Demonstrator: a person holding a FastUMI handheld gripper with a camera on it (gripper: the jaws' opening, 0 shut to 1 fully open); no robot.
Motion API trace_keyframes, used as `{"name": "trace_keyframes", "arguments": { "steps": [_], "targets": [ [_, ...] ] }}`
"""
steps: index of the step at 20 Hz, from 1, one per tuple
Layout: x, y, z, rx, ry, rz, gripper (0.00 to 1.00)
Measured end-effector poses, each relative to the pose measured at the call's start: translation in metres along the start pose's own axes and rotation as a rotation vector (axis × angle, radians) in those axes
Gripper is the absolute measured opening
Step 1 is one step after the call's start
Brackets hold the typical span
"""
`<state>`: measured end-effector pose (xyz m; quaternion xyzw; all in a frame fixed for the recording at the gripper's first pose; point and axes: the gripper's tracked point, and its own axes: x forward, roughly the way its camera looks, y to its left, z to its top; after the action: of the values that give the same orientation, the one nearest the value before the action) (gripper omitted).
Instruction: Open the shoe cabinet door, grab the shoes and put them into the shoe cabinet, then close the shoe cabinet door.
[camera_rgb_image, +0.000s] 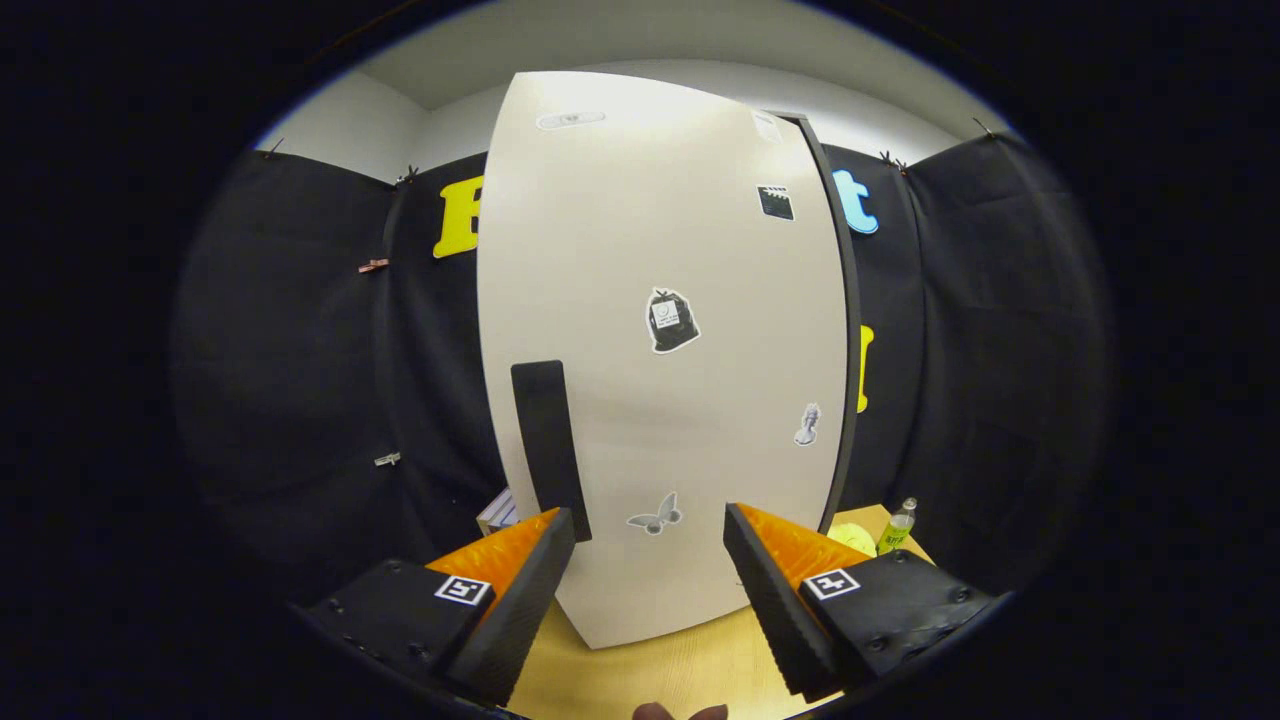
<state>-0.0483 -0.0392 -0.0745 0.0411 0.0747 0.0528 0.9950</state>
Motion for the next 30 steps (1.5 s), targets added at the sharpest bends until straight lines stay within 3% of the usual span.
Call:
{"name": "trace_keyframes", "arguments": {
  "steps": [13, 30],
  "targets": [
    [-0.013, -0.04, 0.016, 0.015, -0.047, -0.067, 0.97],
    [-0.023, -0.038, 0.021, -0.004, -0.059, -0.06, 0.97]
  ]
}}
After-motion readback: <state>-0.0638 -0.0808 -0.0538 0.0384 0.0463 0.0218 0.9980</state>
